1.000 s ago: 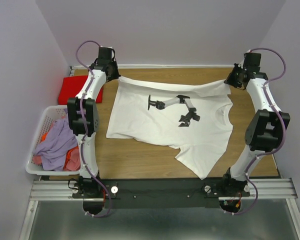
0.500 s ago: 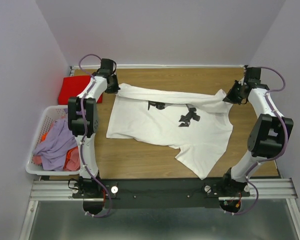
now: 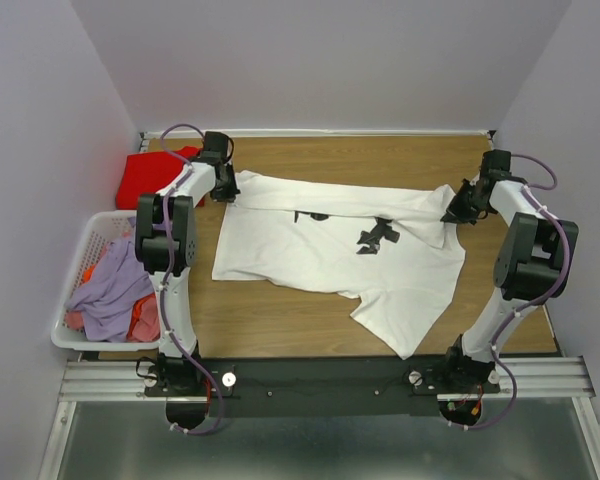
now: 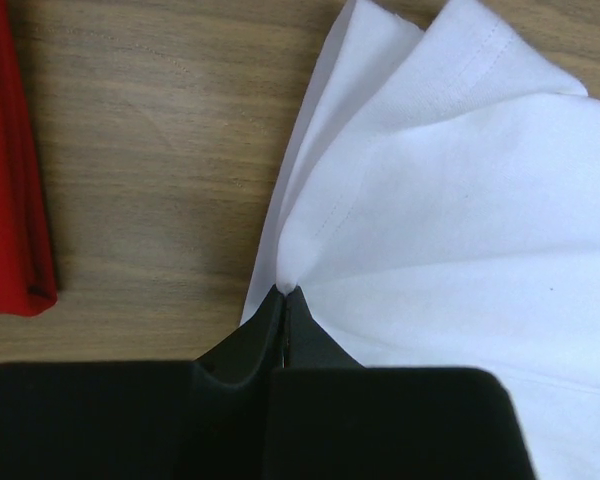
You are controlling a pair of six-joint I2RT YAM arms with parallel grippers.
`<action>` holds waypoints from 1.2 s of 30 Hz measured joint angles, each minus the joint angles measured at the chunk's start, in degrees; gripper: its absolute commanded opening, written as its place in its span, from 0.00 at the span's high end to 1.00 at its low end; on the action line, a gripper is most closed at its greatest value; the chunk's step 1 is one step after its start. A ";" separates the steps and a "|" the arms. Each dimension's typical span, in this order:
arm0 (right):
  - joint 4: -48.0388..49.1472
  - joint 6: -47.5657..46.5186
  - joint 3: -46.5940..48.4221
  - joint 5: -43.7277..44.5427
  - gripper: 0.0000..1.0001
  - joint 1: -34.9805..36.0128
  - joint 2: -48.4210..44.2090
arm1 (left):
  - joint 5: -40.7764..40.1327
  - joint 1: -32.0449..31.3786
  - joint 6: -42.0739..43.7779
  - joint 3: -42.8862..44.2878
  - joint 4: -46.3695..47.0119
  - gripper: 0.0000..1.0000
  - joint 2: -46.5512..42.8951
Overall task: Fold and stack the t-shirts
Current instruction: Fold the tshirt
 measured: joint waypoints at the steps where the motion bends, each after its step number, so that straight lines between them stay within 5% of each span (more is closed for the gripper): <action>1: 0.00 0.00 0.02 0.00 1.00 0.00 0.00 | -0.09 0.00 -0.11 -0.44 0.11 1.00 -0.35; 22: 0.07 0.59 -2.64 0.31 0.94 0.00 -5.05 | -0.55 0.00 -2.38 -7.63 3.65 0.98 -8.20; 24: 0.04 0.87 -3.61 0.42 0.87 0.00 -4.46 | -0.52 0.00 -2.69 -9.55 3.93 0.93 -8.00; 27: -0.15 1.25 -4.26 0.42 0.64 0.00 -2.71 | -0.52 0.00 -3.39 -11.85 4.72 0.62 -8.00; 30: -0.17 1.62 -4.13 0.42 0.45 0.00 -2.27 | -0.48 0.00 -3.91 -12.72 5.68 0.43 -8.00; 36: 0.09 2.38 1.20 0.79 0.38 -0.04 -2.23 | 0.90 0.00 -5.11 -14.05 7.76 0.33 -10.21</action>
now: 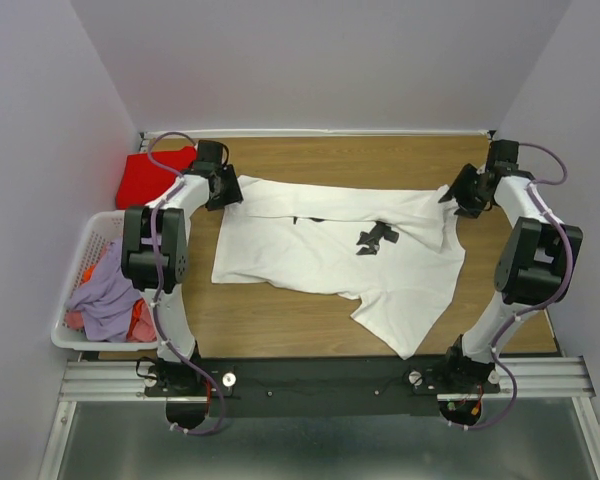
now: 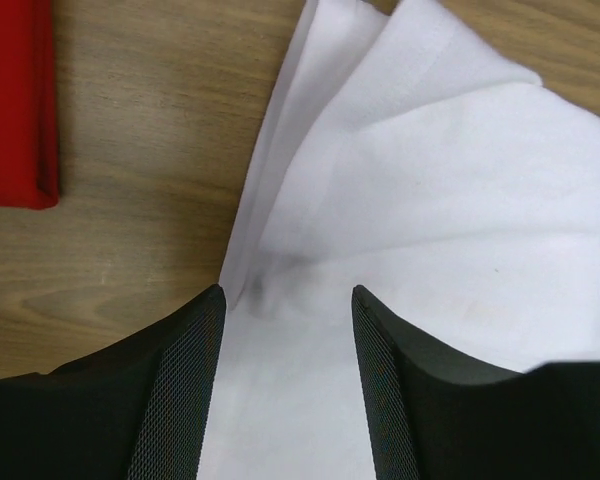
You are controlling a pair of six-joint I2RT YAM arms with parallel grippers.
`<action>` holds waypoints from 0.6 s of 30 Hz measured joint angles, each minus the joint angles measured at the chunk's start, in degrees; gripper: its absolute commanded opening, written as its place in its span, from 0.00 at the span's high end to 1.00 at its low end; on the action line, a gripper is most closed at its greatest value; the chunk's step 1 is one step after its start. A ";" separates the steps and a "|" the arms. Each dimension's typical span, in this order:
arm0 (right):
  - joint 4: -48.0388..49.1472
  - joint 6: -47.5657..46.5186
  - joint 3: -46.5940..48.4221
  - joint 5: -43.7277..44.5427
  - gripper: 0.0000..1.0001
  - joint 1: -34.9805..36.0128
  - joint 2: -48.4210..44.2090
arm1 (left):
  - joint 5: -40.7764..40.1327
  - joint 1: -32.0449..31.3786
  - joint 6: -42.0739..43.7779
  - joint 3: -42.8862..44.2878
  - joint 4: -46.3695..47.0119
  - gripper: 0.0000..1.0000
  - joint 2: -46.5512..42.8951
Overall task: Fold and stack the t-shirts
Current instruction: Fold the tshirt
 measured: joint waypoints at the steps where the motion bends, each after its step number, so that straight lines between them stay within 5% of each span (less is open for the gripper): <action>1: 0.37 0.13 1.27 0.02 0.38 -0.07 0.13 | 0.13 0.00 -0.11 -0.26 0.09 0.33 -0.79; 6: 4.70 1.75 7.56 -1.46 0.38 -1.64 3.54 | 0.15 0.00 -1.36 -0.50 1.97 0.32 -4.59; 18: 11.21 8.20 9.92 -9.51 0.43 -4.00 16.37 | -1.09 -0.39 -1.84 15.41 3.26 0.78 6.34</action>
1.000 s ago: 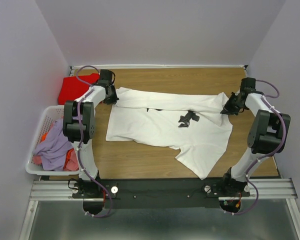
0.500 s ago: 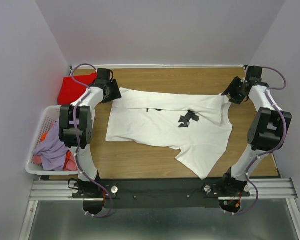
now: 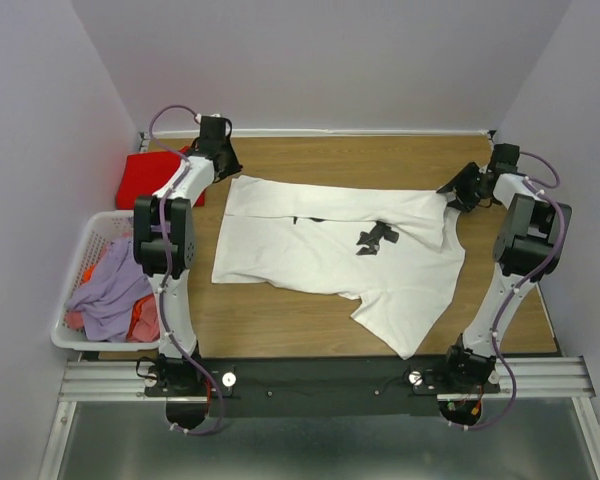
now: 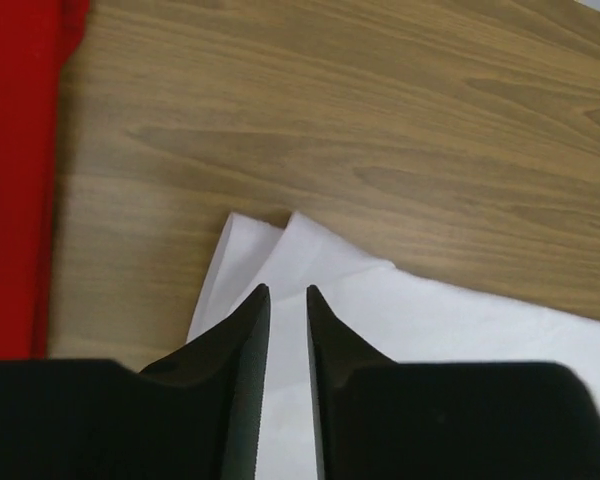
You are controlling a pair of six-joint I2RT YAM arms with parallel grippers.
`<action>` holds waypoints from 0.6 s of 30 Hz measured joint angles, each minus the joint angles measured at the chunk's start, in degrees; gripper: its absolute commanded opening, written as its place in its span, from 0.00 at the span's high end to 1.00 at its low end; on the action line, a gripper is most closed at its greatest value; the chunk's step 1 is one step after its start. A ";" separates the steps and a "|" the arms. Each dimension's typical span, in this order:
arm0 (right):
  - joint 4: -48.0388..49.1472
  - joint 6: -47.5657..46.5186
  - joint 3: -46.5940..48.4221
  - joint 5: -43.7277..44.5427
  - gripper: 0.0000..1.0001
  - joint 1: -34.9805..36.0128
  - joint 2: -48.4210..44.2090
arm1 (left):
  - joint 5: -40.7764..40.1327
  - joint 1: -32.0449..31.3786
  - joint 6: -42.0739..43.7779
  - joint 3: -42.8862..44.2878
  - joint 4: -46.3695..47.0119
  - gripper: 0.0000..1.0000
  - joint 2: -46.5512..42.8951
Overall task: Fold and stack the t-shirts
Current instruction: Fold the tshirt
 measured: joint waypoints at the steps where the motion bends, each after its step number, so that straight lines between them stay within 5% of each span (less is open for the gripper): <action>1: 0.22 0.13 0.00 -0.33 0.44 0.04 0.28 | -0.02 0.00 0.20 0.87 0.00 0.79 1.01; 18: 2.89 0.74 0.83 -5.53 0.56 0.07 2.23 | 1.25 0.00 0.83 5.51 -2.10 0.93 9.60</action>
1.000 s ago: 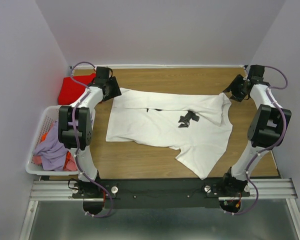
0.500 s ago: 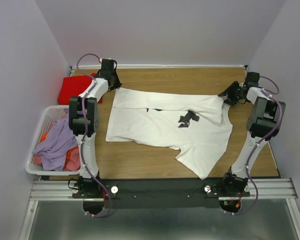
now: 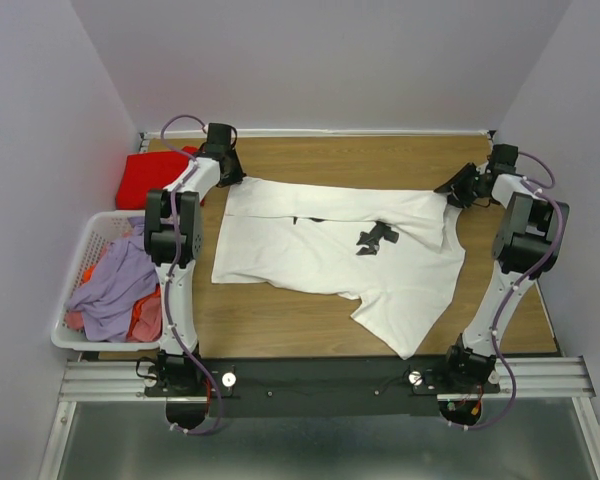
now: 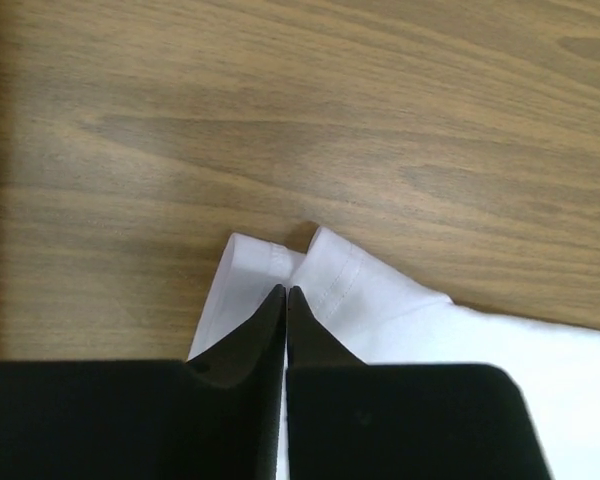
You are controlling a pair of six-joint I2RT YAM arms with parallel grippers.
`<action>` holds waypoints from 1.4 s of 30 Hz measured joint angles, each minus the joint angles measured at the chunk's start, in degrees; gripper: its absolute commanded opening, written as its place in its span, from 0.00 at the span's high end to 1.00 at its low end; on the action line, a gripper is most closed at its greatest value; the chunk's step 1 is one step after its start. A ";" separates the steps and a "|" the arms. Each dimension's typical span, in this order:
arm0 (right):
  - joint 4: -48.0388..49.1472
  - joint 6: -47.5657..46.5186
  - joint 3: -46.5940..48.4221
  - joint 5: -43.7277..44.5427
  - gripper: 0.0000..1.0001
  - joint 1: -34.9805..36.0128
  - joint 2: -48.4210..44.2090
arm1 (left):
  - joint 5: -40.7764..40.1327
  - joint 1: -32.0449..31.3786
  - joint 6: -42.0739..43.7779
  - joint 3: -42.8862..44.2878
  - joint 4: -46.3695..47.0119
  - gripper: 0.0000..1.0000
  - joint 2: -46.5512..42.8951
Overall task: Fold and stack the t-shirts
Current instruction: Fold the tshirt
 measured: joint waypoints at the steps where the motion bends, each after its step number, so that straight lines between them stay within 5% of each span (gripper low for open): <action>1: 0.04 0.02 0.00 0.00 0.60 0.00 0.07 | 0.00 0.00 -0.13 1.31 -0.68 0.96 0.92; 6: 0.24 -0.02 0.00 0.02 0.88 -0.20 0.44 | -0.31 0.02 -0.46 3.48 -1.70 1.00 3.13; 9: 0.28 0.13 0.02 -0.02 0.93 -1.05 1.16 | -0.66 0.07 -0.66 3.48 -2.08 1.00 3.13; 19: 0.22 0.00 2.45 -2.60 0.92 -7.41 3.87 | -1.22 0.02 -1.40 3.48 -2.14 0.99 3.13; 22: 0.31 -0.46 2.86 -4.92 0.92 -7.50 5.05 | -0.79 0.02 -1.77 3.32 -1.92 0.72 3.08; 26: 0.28 -2.03 2.89 -7.72 0.91 -7.50 5.79 | 1.29 0.07 -2.58 0.52 0.48 0.48 1.27; 42: 0.35 -5.44 3.54 -10.67 0.91 -7.50 5.79 | 5.57 0.17 -1.51 5.20 3.21 0.51 0.70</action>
